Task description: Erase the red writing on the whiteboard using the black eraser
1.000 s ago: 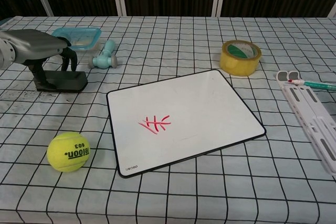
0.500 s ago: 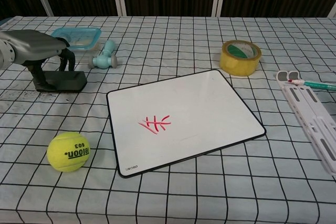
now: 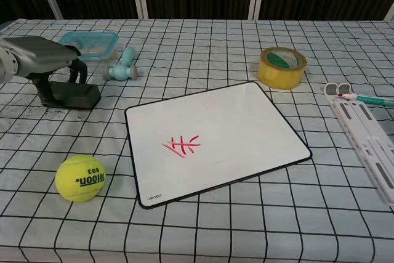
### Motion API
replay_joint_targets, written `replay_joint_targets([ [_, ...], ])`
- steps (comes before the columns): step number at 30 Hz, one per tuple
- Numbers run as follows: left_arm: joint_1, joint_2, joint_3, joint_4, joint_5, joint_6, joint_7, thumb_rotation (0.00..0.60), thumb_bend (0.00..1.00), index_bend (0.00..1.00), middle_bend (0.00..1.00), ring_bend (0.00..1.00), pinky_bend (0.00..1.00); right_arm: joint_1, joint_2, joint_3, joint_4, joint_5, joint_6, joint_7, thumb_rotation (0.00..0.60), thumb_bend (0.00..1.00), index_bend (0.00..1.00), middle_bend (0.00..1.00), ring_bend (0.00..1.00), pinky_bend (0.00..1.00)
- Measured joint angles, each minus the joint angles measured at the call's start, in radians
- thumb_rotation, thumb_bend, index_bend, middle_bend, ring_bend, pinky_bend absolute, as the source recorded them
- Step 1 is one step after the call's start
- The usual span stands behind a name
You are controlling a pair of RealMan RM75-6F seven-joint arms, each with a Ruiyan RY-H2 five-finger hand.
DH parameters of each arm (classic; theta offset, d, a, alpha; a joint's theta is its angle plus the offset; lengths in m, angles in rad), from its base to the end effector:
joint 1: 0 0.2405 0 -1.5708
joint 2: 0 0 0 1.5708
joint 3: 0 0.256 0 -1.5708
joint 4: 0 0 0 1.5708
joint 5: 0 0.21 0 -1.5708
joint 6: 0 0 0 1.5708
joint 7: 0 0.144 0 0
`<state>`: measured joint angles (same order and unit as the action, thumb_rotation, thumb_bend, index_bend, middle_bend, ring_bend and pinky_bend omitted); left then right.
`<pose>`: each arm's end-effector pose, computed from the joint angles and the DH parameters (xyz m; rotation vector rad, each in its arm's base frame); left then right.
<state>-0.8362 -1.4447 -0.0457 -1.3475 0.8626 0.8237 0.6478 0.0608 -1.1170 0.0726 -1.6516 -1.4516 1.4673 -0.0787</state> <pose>-0.2147 0.3767 0.0109 -1.9397 -0.6940 -0.3978 -0.3129 -0.1775 0.1593 1.3456 -0.9065 0.8398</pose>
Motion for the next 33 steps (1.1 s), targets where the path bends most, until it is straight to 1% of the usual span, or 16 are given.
replay_joint_targets([
  [4, 0.0, 0.011, -0.001, -0.022, 0.008, 0.01, -0.001, 0.6, 0.31, 0.43, 0.46, 0.04, 0.09, 0.001, 0.0, 0.0, 0.0, 0.002, -0.003, 0.001, 0.6, 0.07, 0.05, 0.07, 0.19, 0.22],
  [8, 0.001, 0.033, -0.003, -0.071, 0.023, 0.03, -0.001, 0.6, 0.31, 0.43, 0.46, 0.04, 0.09, 0.001, 0.0, 0.001, -0.001, 0.005, -0.003, 0.0, 0.6, 0.07, 0.05, 0.08, 0.19, 0.22],
  [15, 0.001, 0.084, -0.012, -0.219, 0.062, 0.101, 0.021, 0.6, 0.31, 0.43, 0.46, 0.04, 0.09, -0.002, -0.001, 0.001, -0.001, 0.003, 0.003, 0.005, 0.6, 0.07, 0.05, 0.08, 0.19, 0.22],
  [20, -0.01, 0.091, -0.025, -0.314, 0.089, 0.132, 0.042, 0.6, 0.31, 0.43, 0.46, 0.04, 0.09, -0.003, -0.001, 0.001, 0.0, 0.0, 0.006, 0.006, 0.6, 0.07, 0.05, 0.08, 0.19, 0.22],
  [23, -0.03, 0.074, -0.03, -0.339, 0.094, 0.143, 0.091, 0.6, 0.31, 0.43, 0.46, 0.04, 0.09, -0.003, -0.001, 0.001, 0.0, 0.0, 0.007, 0.006, 0.6, 0.07, 0.05, 0.08, 0.19, 0.22],
  [26, -0.054, 0.032, -0.034, -0.355, 0.095, 0.155, 0.151, 0.6, 0.31, 0.43, 0.46, 0.04, 0.09, -0.002, -0.001, 0.002, 0.0, 0.0, 0.007, 0.006, 0.6, 0.07, 0.05, 0.08, 0.19, 0.22],
  [30, -0.088, -0.052, -0.04, -0.357, 0.09, 0.169, 0.214, 0.6, 0.31, 0.42, 0.46, 0.04, 0.09, -0.002, -0.001, 0.001, 0.001, -0.002, 0.006, 0.005, 0.6, 0.07, 0.05, 0.08, 0.19, 0.22],
  [33, -0.113, -0.114, -0.046, -0.336, 0.074, 0.171, 0.245, 0.6, 0.31, 0.42, 0.46, 0.04, 0.09, -0.003, -0.001, 0.001, 0.002, -0.003, 0.008, 0.005, 0.6, 0.07, 0.05, 0.08, 0.19, 0.22],
])
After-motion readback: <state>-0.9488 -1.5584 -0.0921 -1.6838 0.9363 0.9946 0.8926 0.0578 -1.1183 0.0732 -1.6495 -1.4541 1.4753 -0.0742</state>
